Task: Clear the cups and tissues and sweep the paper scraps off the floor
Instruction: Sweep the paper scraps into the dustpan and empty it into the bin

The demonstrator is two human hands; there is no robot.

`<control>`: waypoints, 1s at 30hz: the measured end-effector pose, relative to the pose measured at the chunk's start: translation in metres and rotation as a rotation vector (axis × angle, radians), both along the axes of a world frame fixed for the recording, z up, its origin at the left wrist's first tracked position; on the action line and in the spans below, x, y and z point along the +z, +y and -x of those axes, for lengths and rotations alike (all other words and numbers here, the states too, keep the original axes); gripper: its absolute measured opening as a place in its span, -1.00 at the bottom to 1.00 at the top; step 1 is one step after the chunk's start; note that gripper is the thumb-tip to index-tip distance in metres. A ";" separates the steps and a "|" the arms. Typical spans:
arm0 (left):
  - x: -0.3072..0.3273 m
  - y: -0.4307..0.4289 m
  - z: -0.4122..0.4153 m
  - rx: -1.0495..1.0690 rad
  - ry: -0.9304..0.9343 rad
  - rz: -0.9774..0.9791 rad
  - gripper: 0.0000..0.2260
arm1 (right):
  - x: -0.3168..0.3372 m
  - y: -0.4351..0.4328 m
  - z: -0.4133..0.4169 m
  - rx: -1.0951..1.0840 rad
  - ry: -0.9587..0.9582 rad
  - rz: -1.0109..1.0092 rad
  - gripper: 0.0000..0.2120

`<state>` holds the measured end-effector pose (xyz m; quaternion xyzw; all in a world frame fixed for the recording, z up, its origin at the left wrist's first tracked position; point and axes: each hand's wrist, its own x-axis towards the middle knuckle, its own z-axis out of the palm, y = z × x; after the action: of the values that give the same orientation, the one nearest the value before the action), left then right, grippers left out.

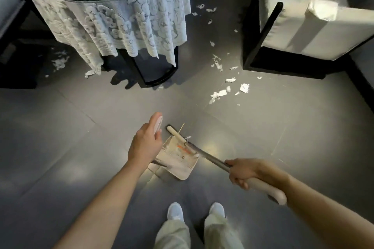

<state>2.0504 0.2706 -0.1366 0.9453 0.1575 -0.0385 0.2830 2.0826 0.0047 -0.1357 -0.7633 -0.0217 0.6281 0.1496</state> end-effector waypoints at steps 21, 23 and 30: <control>0.015 0.034 0.070 -0.038 0.049 0.099 -0.62 | 0.022 -0.017 0.028 -0.251 -0.245 0.020 -0.49; 0.013 0.041 0.071 -0.073 0.076 0.109 -0.62 | 0.012 -0.003 0.036 -0.202 -0.292 0.051 -0.53; -0.007 0.073 0.060 -0.109 0.008 0.046 -0.61 | -0.028 0.079 0.083 -0.184 -0.157 0.029 -0.56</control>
<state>1.9905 0.3434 -0.1441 0.9456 0.1060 -0.0611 0.3013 1.9999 0.0836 -0.1640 -0.8111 0.0458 0.5501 0.1932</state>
